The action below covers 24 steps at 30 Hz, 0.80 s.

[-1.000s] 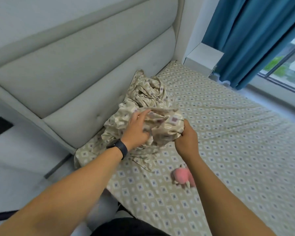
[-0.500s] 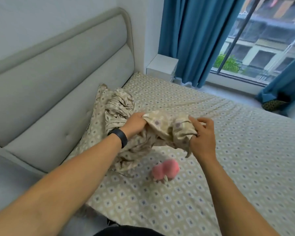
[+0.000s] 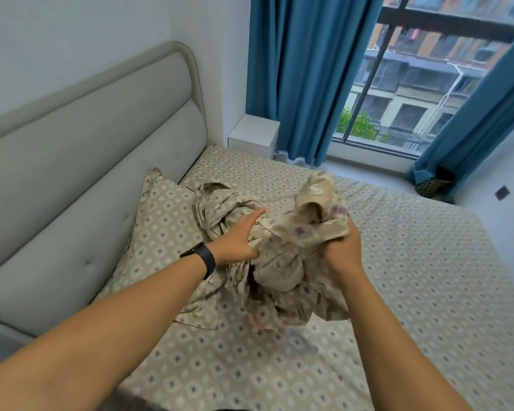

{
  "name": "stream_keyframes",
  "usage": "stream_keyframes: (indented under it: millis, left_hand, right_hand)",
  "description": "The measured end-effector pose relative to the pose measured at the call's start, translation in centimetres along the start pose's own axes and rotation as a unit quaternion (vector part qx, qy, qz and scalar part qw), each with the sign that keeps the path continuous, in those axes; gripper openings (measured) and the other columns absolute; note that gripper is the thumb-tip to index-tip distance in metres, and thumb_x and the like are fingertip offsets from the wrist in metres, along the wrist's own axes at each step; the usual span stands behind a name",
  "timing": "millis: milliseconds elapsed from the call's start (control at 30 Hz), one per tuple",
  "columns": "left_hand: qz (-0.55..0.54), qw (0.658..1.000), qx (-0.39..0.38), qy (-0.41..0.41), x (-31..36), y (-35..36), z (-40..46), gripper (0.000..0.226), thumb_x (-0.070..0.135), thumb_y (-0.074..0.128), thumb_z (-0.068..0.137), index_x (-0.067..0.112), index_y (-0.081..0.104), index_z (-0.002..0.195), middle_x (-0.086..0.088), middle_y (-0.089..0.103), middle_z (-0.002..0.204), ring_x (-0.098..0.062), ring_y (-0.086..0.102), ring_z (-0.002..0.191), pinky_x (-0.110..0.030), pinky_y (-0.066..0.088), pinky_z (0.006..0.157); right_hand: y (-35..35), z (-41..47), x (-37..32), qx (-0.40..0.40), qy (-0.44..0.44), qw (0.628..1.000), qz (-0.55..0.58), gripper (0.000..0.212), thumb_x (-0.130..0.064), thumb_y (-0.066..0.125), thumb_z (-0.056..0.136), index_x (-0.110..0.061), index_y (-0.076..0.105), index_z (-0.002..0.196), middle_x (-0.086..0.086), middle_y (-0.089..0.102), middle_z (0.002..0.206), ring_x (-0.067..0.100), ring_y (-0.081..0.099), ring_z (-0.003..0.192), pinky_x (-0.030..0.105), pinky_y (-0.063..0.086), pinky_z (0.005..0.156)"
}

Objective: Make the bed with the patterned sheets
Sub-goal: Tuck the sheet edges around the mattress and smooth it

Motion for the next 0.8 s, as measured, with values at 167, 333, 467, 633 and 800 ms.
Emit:
stream_keyframes:
  millis: [167,333,467,633,800]
  left_hand:
    - [0.016,1.0,-0.013,-0.022,-1.1,4.8,2.7,0.086,0.044,0.081,0.083,0.028,0.034,0.153,0.012,0.042,0.15,-0.013,0.041,0.137,-0.036,0.039,0.113]
    - [0.002,0.998,0.052,-0.026,-0.3,4.6,4.3,0.01,0.02,0.051,0.104,0.02,0.057,0.096,0.007,0.057,0.096,-0.022,0.056,0.095,-0.028,0.042,0.072]
    - [-0.021,1.0,0.013,-0.012,1.6,5.6,4.9,0.07,0.037,0.079,0.086,0.018,0.041,0.142,0.007,0.044,0.136,-0.008,0.041,0.119,-0.022,0.043,0.091]
    - [0.091,0.993,-0.048,0.06,3.7,9.9,7.8,0.058,0.049,0.078,0.083,0.032,0.055,0.133,0.005,0.063,0.128,-0.018,0.06,0.113,-0.04,0.052,0.095]
    - [0.079,0.996,0.017,-0.048,2.1,7.8,8.4,0.024,0.001,0.044,0.095,0.012,0.049,0.074,-0.013,0.054,0.078,-0.03,0.051,0.075,-0.036,0.034,0.066]
  right_hand:
    - [-2.2,3.1,-4.8,-0.006,-0.03,0.992,0.124,0.029,-0.015,0.05,0.107,-0.029,0.075,0.103,0.003,0.076,0.103,0.023,0.07,0.096,0.048,0.06,0.085]
    - [-7.5,3.6,-5.8,0.069,-0.055,0.992,0.091,0.022,-0.033,0.051,0.107,-0.034,0.073,0.105,-0.007,0.075,0.107,0.017,0.069,0.103,0.048,0.058,0.094]
    - [-7.4,2.7,-5.1,-0.013,-0.051,0.983,0.178,0.054,0.002,0.079,0.074,-0.006,0.062,0.125,0.013,0.067,0.115,0.032,0.064,0.104,0.049,0.057,0.088]
    - [-7.1,1.8,-6.6,-0.099,-0.07,0.963,0.243,0.077,-0.027,0.093,0.064,-0.011,0.059,0.131,0.016,0.061,0.122,0.034,0.058,0.11,0.056,0.048,0.099]
    - [-15.2,2.9,-6.0,0.156,-0.115,0.97,-0.143,0.068,-0.022,0.073,0.077,-0.046,0.049,0.137,-0.004,0.057,0.122,0.017,0.06,0.101,0.043,0.054,0.092]
Point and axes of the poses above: each hand's wrist, its own z-axis towards the middle knuckle, its own y-axis out of the palm, x = y × z, the point moved 7 cm from there along z, towards the middle knuckle
